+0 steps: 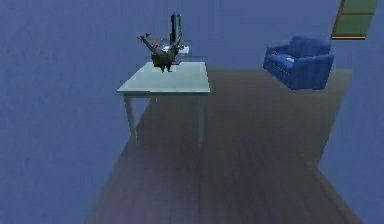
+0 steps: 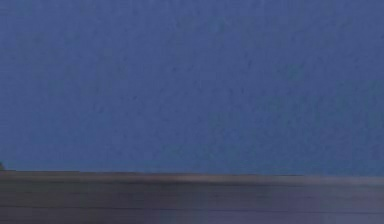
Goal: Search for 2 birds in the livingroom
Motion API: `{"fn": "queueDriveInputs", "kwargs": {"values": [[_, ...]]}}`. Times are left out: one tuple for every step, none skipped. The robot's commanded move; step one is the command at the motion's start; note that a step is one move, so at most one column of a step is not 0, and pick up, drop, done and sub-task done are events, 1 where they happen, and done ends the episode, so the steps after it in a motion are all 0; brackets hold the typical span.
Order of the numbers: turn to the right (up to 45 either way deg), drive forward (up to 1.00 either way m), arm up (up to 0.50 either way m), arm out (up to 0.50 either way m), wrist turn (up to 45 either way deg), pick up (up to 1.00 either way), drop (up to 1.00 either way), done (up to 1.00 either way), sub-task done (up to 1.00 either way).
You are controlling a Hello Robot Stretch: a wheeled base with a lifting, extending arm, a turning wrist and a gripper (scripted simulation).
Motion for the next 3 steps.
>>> {"fn": "queueDriveInputs", "kwargs": {"values": [[6.0,0.00,0.00,0.00,0.0,0.00,0.00,0.00,0.00],[0.0,1.00,0.00,0.00,0.0,0.00,0.00,0.00,0.00],[3.0,0.00,0.00,0.00,0.0,0.00,0.00,0.00,0.00]]}}
